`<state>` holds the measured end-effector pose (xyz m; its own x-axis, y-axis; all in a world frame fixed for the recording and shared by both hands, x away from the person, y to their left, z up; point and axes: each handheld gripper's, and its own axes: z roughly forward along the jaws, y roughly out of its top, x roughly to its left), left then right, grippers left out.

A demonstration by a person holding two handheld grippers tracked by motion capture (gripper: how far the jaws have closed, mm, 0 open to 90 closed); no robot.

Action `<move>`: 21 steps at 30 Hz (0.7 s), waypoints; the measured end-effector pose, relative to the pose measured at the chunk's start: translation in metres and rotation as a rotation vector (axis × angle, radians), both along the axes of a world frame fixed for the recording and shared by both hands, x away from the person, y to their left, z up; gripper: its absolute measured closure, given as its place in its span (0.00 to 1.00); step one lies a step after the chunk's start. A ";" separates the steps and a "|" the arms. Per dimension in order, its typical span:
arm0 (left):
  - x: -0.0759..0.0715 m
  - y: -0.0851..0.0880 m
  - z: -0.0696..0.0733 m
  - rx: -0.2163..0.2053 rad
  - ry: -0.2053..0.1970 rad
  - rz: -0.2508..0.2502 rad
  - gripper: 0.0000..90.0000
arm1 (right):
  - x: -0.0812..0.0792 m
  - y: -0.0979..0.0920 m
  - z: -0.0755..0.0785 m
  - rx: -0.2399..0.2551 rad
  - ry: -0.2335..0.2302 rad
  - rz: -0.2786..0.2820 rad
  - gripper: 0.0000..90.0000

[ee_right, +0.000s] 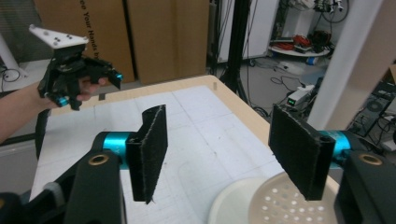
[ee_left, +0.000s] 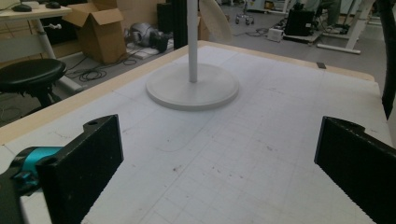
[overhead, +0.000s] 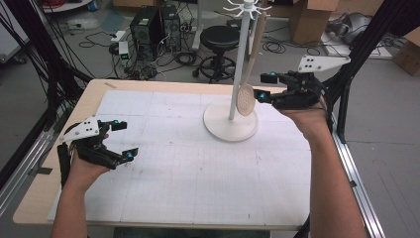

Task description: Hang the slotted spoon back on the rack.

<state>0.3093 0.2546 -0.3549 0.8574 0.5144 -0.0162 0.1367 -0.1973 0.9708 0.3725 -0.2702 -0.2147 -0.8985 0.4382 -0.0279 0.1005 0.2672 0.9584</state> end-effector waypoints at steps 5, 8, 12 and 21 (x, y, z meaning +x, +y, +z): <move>0.000 0.000 0.000 -0.002 -0.002 0.001 0.02 | -0.006 -0.001 -0.014 0.011 0.004 0.021 0.39; 0.000 0.001 0.000 -0.007 -0.007 0.002 0.02 | -0.007 -0.002 -0.026 0.007 0.018 0.025 0.37; 0.000 0.003 -0.001 -0.009 -0.007 0.003 0.02 | -0.015 0.000 -0.044 0.014 0.025 0.027 0.33; -0.001 0.003 -0.001 -0.029 -0.011 -0.007 0.02 | -0.041 0.002 -0.094 0.049 0.019 0.003 0.24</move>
<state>0.3083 0.2572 -0.3555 0.8614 0.5075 -0.0212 0.1242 -0.1701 0.9776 0.3319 -0.2683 -0.3084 -0.9001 0.4356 0.0106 0.1182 0.2207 0.9682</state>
